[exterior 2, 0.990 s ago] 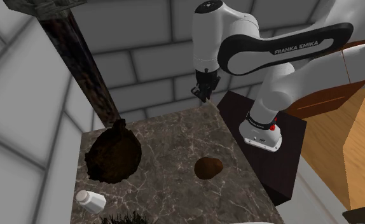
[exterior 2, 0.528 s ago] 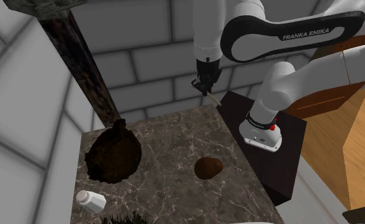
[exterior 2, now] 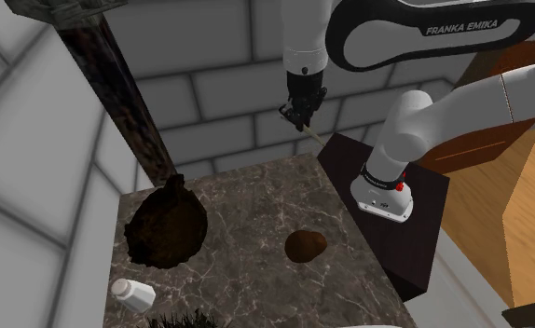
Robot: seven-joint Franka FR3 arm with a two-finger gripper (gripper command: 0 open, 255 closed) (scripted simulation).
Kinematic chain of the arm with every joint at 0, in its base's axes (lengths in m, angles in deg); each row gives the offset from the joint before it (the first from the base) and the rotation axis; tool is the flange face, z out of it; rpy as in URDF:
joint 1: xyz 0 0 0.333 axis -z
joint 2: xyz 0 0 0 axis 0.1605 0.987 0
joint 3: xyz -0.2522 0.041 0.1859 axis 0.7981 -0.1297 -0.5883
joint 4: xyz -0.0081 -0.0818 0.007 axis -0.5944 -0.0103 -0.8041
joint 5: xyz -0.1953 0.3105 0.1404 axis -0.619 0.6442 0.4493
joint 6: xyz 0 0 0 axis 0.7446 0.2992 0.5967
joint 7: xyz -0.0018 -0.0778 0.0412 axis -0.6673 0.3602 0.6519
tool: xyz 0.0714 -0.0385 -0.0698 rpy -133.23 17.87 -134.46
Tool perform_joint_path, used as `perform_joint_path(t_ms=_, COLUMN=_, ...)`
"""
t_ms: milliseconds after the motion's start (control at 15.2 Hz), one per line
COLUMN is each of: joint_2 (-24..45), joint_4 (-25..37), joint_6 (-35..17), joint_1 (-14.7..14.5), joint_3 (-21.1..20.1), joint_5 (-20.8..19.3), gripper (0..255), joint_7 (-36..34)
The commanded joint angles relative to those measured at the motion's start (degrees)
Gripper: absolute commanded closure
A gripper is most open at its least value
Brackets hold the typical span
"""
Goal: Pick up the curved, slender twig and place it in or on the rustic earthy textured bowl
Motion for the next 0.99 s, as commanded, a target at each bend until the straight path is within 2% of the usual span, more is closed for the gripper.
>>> perform_joint_path(t_ms=0, joint_2=3.1, joint_4=2.6, joint_6=-0.8, joint_1=0.7, joint_3=-1.9, joint_5=0.4, gripper=255, joint_7=-1.5)
perform_joint_path(t_ms=264, joint_2=11.5, joint_4=9.3, joint_6=-3.3, joint_1=3.0, joint_3=-7.5, joint_5=0.6, gripper=255, joint_7=-6.1)
perform_joint_path(t_ms=528, joint_2=20.5, joint_4=17.0, joint_6=-5.1, joint_1=5.8, joint_3=-13.7, joint_5=-1.0, gripper=255, joint_7=-11.4)
perform_joint_path(t_ms=726, joint_2=28.1, joint_4=23.3, joint_6=-6.0, joint_1=8.3, joint_3=-18.9, joint_5=-3.9, gripper=255, joint_7=-16.3)
perform_joint_path(t_ms=924, joint_2=37.2, joint_4=30.3, joint_6=-6.3, joint_1=10.5, joint_3=-24.8, joint_5=-9.0, gripper=255, joint_7=-22.5)
